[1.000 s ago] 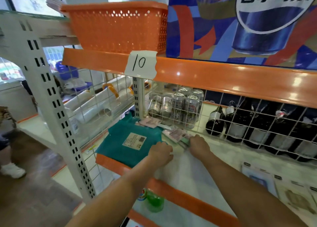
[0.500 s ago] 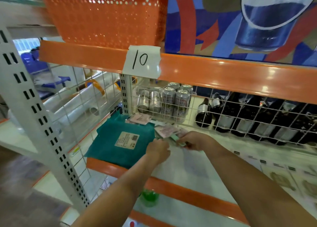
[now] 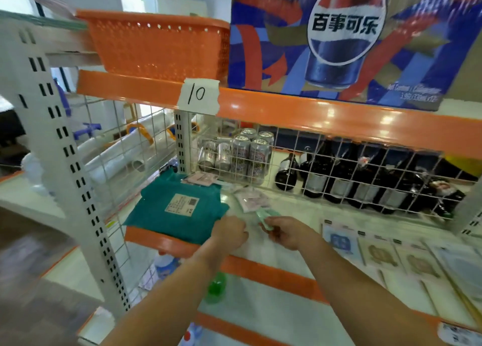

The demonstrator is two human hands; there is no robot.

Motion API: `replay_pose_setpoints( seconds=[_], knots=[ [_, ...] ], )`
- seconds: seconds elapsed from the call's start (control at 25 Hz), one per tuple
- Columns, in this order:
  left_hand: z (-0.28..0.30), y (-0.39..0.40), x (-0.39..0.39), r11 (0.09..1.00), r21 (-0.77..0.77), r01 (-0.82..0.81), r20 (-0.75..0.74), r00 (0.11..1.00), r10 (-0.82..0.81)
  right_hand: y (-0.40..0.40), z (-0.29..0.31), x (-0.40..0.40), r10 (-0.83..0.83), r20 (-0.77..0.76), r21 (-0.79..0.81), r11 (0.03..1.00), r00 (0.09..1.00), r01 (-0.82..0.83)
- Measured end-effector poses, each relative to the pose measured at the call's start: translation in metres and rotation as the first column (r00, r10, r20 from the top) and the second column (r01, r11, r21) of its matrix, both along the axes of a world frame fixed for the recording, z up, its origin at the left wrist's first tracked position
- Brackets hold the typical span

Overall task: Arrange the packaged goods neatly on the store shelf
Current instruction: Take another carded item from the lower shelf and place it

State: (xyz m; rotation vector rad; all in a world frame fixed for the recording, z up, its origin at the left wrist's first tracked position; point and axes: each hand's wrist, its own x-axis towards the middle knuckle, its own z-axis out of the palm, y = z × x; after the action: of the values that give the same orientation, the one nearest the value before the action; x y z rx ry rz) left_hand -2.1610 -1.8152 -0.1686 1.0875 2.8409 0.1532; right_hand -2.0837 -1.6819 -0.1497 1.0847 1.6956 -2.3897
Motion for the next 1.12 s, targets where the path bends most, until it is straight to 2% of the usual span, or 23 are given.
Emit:
replay_pose_setpoints(
  seconds=[0.16,0.28,0.48,0.64,0.84,1.12],
  knots=[
    [-0.004,-0.015,0.035,0.999,0.041,-0.03,0.036,0.999,0.029,-0.013,0.003,0.052,-0.061,-0.078,-0.081,0.995,0.995,0.054],
    [-0.008,-0.032,0.068,0.992,0.114,-0.059,0.098,0.994,0.048,-0.028,-0.004,0.088,-0.024,-0.126,-0.03,0.999,0.992,0.02],
    [-0.022,-0.071,0.124,0.958,0.262,-0.118,0.097,0.991,0.095,-0.061,-0.026,0.13,0.041,-0.176,0.019,0.999,0.983,-0.038],
    [-0.036,-0.098,0.149,0.969,0.197,-0.15,0.115,0.985,0.129,-0.09,-0.042,0.156,0.065,-0.177,-0.002,0.998,0.982,-0.066],
    [-0.04,-0.114,0.148,0.944,0.255,-0.208,0.244,0.959,0.145,-0.114,-0.05,0.164,0.017,-0.183,-0.034,0.999,0.983,-0.024],
    [-0.05,-0.159,0.143,0.855,0.393,-0.338,0.45,0.882,0.141,-0.178,-0.067,0.163,-0.064,-0.173,-0.095,0.994,0.983,0.048]
  ],
)
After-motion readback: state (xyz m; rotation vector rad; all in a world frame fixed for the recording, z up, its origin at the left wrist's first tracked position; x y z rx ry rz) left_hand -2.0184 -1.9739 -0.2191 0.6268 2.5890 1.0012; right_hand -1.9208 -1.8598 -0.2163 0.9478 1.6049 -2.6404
